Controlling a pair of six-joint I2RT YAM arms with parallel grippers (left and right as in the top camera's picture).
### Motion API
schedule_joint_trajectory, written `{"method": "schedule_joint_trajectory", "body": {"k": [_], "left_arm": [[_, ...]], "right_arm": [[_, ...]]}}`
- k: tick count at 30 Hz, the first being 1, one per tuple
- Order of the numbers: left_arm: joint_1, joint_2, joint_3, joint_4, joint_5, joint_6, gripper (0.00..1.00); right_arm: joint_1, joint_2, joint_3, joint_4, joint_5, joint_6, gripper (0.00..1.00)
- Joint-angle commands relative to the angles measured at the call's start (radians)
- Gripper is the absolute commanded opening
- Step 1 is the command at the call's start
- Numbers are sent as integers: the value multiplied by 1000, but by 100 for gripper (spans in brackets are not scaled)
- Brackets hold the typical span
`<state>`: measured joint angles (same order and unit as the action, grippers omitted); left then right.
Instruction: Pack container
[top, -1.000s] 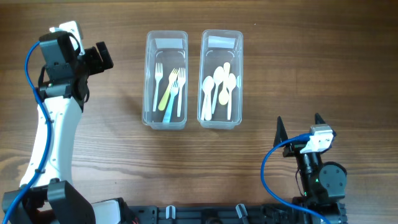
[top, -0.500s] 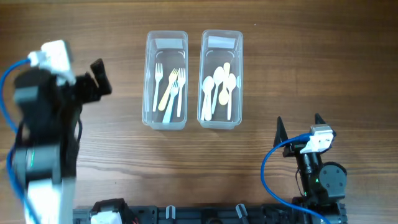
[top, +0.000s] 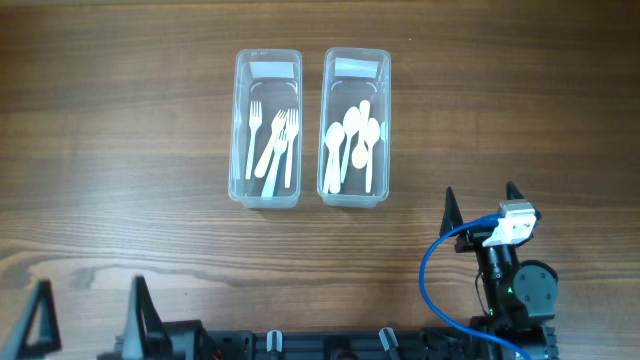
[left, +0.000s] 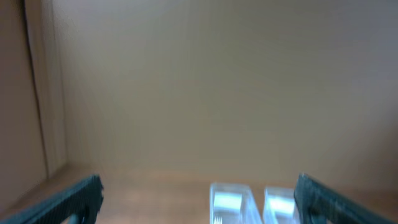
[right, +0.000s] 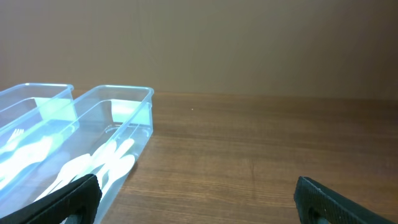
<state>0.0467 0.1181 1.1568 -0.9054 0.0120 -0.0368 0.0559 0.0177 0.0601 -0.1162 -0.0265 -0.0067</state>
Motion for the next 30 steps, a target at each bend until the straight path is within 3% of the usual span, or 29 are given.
{"method": "schedule_joint_trajectory", "body": {"k": [1, 8, 22, 30], "left_arm": [[-6, -47, -45, -100, 6, -6, 100], [-6, -114, -259, -70, 45, -6, 100], [-6, -114, -851, 478, 82, -6, 100], [-6, -114, -989, 536, 84, -5, 100]], "right_arm": [[-5, -13, -6, 6, -20, -17, 100], [-5, -13, -6, 7, -20, -17, 100], [-5, -13, -5, 6, -20, -17, 100], [-5, -13, -6, 7, -20, -17, 100]]}}
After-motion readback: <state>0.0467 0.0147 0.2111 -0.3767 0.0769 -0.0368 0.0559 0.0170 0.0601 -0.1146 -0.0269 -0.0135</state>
